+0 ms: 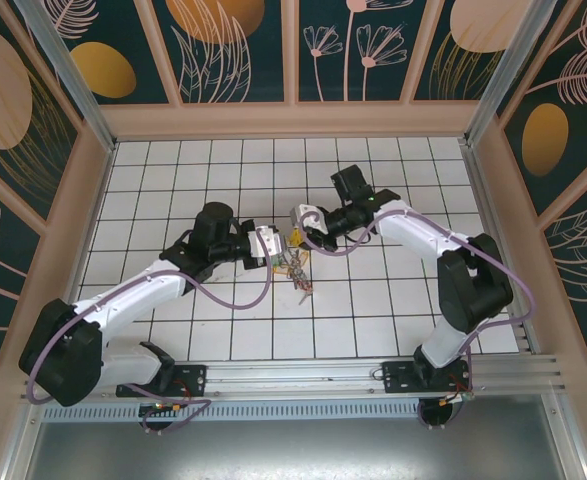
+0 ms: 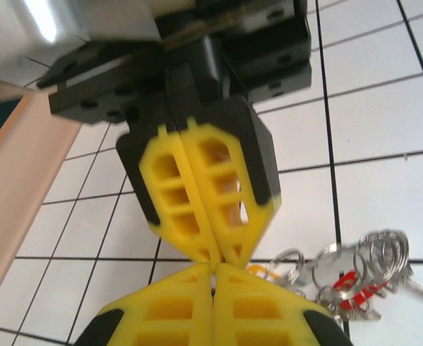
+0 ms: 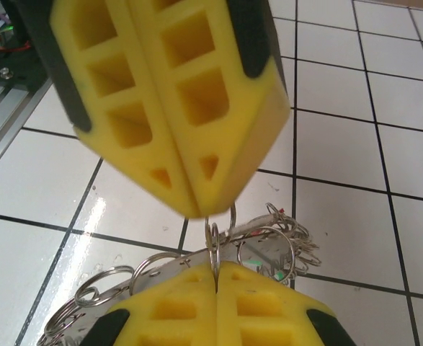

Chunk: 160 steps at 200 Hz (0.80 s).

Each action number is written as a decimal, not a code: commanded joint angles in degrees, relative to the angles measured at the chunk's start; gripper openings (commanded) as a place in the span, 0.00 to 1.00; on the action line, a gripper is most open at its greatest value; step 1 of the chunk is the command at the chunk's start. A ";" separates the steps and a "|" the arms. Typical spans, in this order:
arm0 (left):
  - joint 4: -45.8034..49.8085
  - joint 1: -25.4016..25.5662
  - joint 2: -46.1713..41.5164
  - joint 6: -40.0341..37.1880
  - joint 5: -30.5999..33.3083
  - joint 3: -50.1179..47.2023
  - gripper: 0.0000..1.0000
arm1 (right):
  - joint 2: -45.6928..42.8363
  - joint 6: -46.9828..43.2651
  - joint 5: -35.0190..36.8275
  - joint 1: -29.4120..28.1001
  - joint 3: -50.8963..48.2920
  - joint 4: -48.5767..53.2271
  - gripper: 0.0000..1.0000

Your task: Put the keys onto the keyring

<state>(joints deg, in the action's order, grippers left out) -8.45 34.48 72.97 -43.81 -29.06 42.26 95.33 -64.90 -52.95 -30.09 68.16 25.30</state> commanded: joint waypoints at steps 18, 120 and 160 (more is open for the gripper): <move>4.09 -0.63 -2.74 -5.01 4.88 -1.11 0.00 | -4.94 3.32 -5.39 2.83 -4.64 -4.10 0.00; -5.83 -0.69 -2.00 2.50 -0.67 -6.29 0.04 | -13.53 18.77 -12.88 4.85 -17.80 -27.76 0.00; -9.44 -0.68 -1.62 3.91 -2.30 -7.09 0.00 | -14.01 14.15 -8.27 4.47 -17.30 -21.74 0.04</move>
<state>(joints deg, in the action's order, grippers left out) -12.45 34.02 71.20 -41.98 -28.80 35.97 82.59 -48.93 -61.63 -25.21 50.87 2.35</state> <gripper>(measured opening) 0.066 0.047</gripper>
